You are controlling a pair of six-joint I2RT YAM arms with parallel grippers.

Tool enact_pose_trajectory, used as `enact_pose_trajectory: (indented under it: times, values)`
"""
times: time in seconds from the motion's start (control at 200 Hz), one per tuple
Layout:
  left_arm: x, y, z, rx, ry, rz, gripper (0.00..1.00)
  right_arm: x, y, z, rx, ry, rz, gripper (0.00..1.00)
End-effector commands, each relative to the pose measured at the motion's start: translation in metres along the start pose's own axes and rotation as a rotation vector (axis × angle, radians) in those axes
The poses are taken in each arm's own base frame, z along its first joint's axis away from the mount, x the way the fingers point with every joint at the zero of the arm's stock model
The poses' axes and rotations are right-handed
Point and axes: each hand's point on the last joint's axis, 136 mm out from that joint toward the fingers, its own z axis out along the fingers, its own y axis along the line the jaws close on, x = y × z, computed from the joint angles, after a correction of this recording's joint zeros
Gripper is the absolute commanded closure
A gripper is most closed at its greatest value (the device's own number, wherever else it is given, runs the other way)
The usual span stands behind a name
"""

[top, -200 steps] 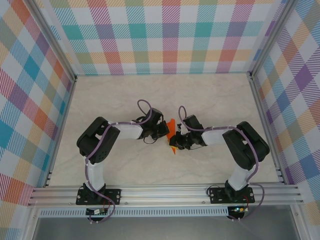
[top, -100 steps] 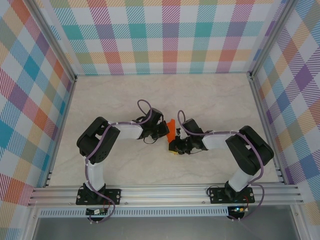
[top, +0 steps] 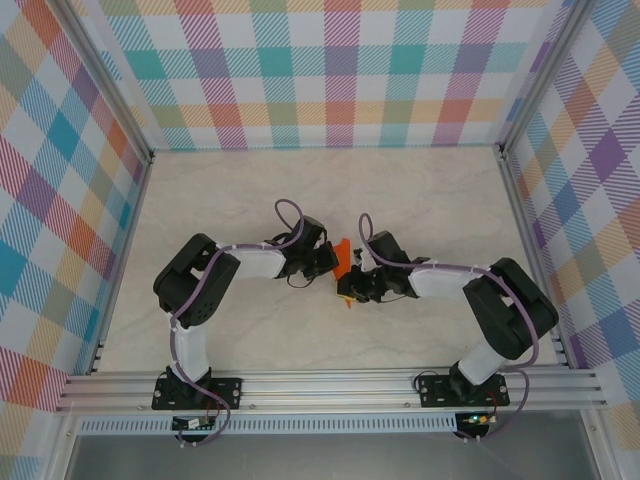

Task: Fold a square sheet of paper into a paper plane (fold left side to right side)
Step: Fold the wing for the fifth time at the center of the table.

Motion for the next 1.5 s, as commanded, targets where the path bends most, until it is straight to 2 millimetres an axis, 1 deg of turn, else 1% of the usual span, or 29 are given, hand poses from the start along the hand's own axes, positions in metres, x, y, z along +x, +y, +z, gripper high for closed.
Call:
enact_pose_trajectory:
  times: [0.0,0.105,0.19,0.295,0.41,0.53,0.61,0.725,0.845,0.895,1.035,1.19,1.495]
  values:
    - [0.021,0.080,0.010,-0.276,0.044,-0.024,1.00,-0.016,0.002,0.003,-0.008,-0.011,0.001,0.83]
    - [0.021,0.079,0.011,-0.273,0.043,-0.026,1.00,-0.022,0.000,0.013,-0.017,-0.001,0.031,0.83]
    - [0.021,0.079,0.011,-0.274,0.043,-0.025,1.00,-0.020,-0.008,0.020,-0.012,0.012,0.060,0.83]
    - [0.020,0.079,0.011,-0.276,0.041,-0.026,1.00,-0.008,-0.017,0.028,-0.002,0.059,0.090,0.83]
    - [0.021,0.080,0.011,-0.278,0.042,-0.027,1.00,0.012,-0.032,0.032,0.044,0.100,0.125,0.84]
    - [0.021,0.082,0.011,-0.286,0.041,-0.028,1.00,0.030,-0.045,0.032,0.070,0.125,0.155,0.84]
    - [0.021,0.083,0.011,-0.288,0.042,-0.029,1.00,0.040,-0.048,0.032,0.083,0.139,0.156,0.84]
    - [0.022,0.085,0.011,-0.293,0.043,-0.030,1.00,0.049,-0.046,0.029,0.083,0.148,0.138,0.83]
    - [0.021,0.085,0.011,-0.293,0.041,-0.030,1.00,0.051,-0.038,0.025,0.069,0.137,0.112,0.83]
    - [0.021,0.085,0.011,-0.294,0.040,-0.030,1.00,0.053,-0.037,0.025,0.073,0.140,0.111,0.83]
    - [0.021,0.085,0.010,-0.293,0.041,-0.027,1.00,0.061,-0.048,0.029,0.102,0.159,0.132,0.83]
    - [0.021,0.085,0.010,-0.292,0.040,-0.030,1.00,0.076,-0.062,0.034,0.126,0.189,0.163,0.83]
    - [0.019,0.079,0.011,-0.272,0.043,-0.025,1.00,0.109,-0.082,0.021,0.141,0.232,0.214,0.83]
